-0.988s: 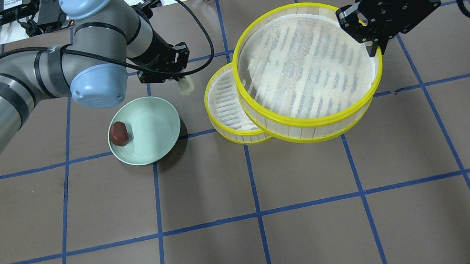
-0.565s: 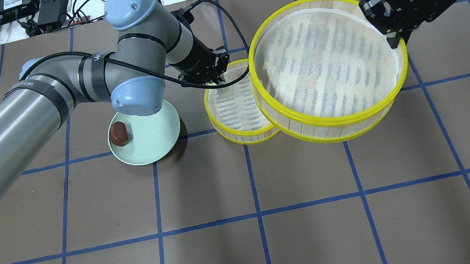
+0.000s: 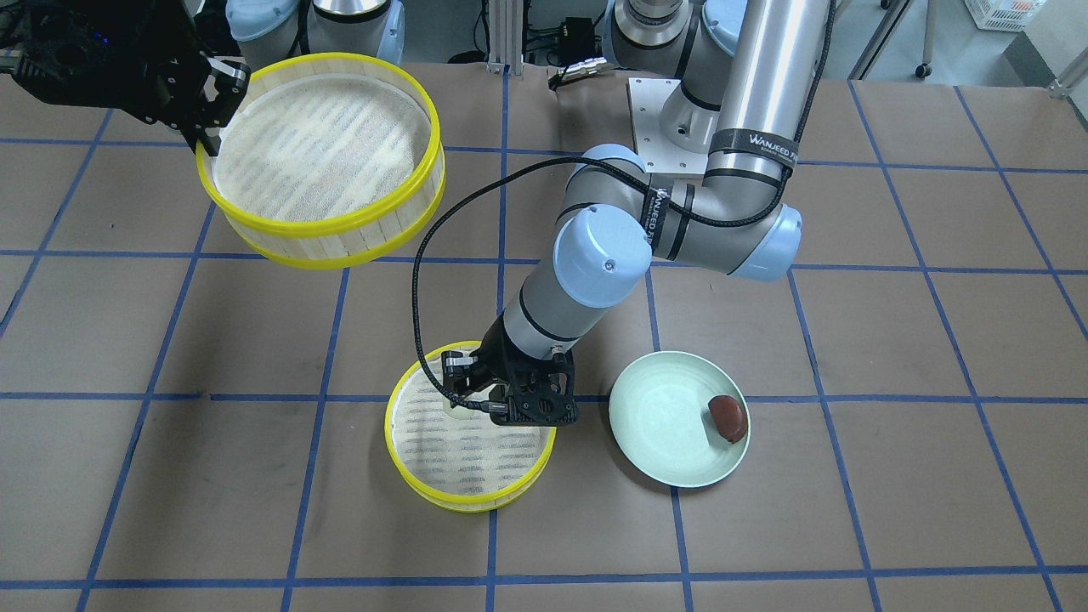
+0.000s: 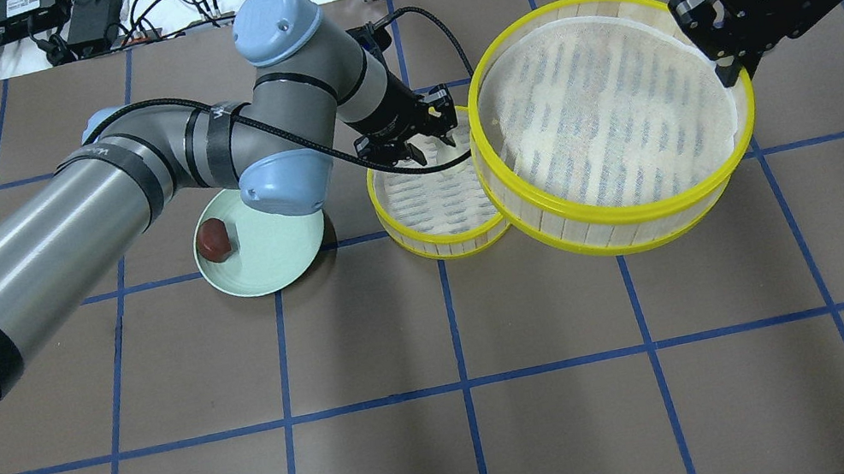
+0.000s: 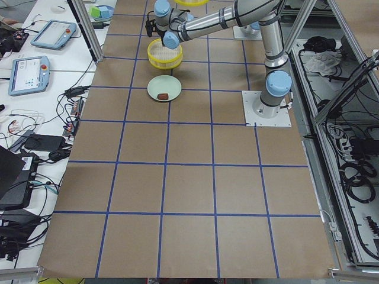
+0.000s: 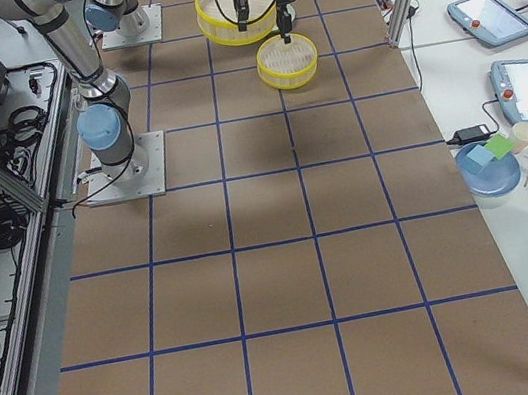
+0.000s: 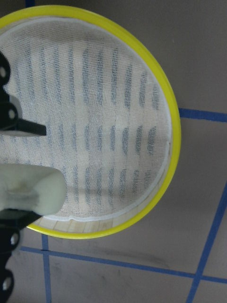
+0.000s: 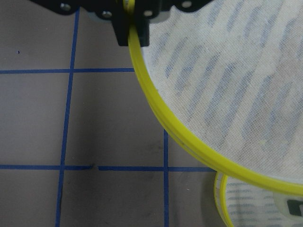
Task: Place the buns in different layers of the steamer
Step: 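Lift the top tier aside with right while left carries bun over lower tier, then lower the white bun onto the lower tier mesh and open left gripper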
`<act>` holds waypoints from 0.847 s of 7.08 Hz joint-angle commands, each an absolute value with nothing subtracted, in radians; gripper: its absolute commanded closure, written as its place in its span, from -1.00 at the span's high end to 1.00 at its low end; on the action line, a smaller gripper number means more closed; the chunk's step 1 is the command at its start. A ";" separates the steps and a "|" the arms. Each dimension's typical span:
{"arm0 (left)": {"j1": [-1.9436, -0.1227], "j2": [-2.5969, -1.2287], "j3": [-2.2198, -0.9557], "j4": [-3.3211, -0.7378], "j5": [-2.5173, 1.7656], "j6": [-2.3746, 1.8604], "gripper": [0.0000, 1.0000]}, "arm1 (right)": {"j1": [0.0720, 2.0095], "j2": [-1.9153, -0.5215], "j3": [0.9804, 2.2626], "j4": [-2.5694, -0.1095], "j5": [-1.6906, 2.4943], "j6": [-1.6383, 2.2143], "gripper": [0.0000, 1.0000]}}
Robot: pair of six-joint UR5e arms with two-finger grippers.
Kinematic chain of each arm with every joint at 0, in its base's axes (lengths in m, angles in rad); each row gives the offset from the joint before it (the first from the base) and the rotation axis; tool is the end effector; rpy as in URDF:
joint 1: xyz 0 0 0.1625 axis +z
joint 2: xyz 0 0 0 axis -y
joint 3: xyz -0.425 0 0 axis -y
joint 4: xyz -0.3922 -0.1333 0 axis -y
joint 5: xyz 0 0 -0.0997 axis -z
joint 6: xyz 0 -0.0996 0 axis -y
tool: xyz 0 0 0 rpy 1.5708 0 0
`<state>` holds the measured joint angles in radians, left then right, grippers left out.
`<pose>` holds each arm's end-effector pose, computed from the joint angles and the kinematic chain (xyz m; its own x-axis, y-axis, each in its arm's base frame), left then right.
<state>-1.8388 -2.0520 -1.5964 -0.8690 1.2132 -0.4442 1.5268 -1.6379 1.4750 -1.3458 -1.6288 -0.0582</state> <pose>-0.3357 -0.5876 0.2767 -0.9111 -0.1235 0.3933 -0.1459 0.9889 -0.0274 0.1075 -0.4570 0.5447 -0.9984 -0.0178 0.0542 -0.0142 0.9978 0.0653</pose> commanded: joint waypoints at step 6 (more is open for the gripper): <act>-1.815 -2.033 -1.585 -0.911 1.323 -0.394 1.00 | 1.531 -1.643 1.476 -1.341 -1.625 -0.057 -1.00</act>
<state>-1.8248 -2.0354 -1.5869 -0.8905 1.2973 -0.4002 1.5306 -1.6437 1.4757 -1.3395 -1.6260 -0.0573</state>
